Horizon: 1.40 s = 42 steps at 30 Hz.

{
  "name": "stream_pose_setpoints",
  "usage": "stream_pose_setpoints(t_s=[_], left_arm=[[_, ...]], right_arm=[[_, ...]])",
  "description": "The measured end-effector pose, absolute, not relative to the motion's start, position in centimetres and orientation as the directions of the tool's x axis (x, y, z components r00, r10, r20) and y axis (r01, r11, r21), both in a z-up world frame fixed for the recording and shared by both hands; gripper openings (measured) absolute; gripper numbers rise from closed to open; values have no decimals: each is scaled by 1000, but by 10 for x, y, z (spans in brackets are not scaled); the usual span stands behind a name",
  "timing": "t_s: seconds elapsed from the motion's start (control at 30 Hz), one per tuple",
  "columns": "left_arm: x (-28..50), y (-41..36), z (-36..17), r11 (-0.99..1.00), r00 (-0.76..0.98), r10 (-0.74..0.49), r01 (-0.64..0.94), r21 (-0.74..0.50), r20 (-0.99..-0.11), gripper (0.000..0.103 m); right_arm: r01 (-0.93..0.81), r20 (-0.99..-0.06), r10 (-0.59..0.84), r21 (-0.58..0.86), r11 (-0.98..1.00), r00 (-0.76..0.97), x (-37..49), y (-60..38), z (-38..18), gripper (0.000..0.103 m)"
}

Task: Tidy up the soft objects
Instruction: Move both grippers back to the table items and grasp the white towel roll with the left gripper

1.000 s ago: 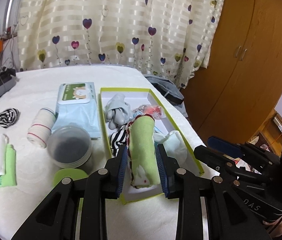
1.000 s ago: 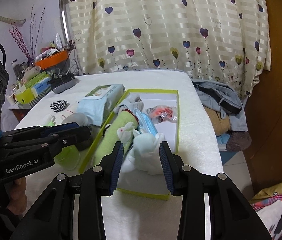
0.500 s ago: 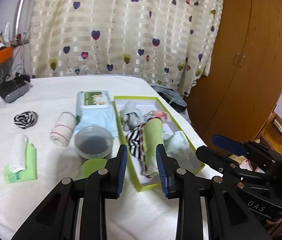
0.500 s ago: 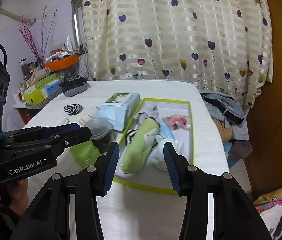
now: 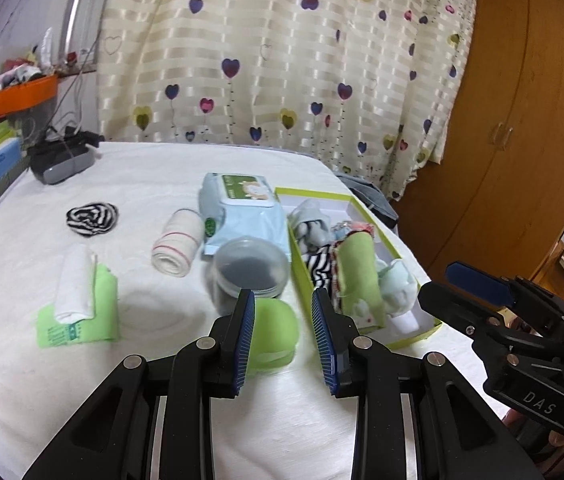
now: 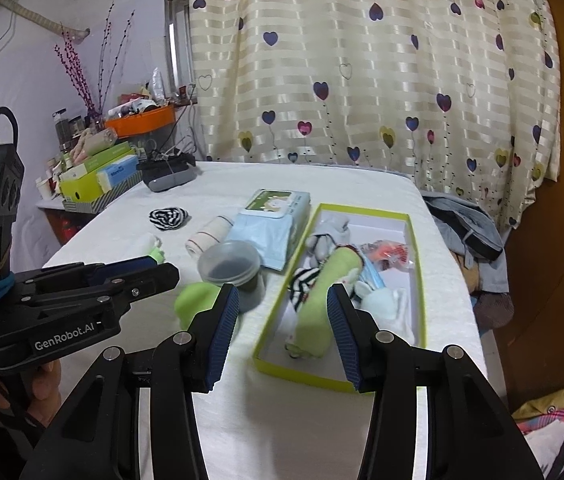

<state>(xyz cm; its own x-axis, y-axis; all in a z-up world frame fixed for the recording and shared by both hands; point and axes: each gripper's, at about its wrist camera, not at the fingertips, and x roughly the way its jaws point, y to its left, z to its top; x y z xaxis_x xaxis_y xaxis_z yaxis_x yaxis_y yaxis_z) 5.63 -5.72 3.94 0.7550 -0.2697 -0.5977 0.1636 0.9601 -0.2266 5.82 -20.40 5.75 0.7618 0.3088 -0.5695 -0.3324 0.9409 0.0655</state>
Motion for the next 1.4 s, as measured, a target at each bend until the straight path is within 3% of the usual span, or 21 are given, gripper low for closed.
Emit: stream_pose_setpoints(t_s=[1.4], left_arm=[[71, 50, 21, 967, 775, -122, -48, -250, -620, 28]], right_arm=[[-473, -637, 400, 61, 879, 659, 92, -121, 41, 47]])
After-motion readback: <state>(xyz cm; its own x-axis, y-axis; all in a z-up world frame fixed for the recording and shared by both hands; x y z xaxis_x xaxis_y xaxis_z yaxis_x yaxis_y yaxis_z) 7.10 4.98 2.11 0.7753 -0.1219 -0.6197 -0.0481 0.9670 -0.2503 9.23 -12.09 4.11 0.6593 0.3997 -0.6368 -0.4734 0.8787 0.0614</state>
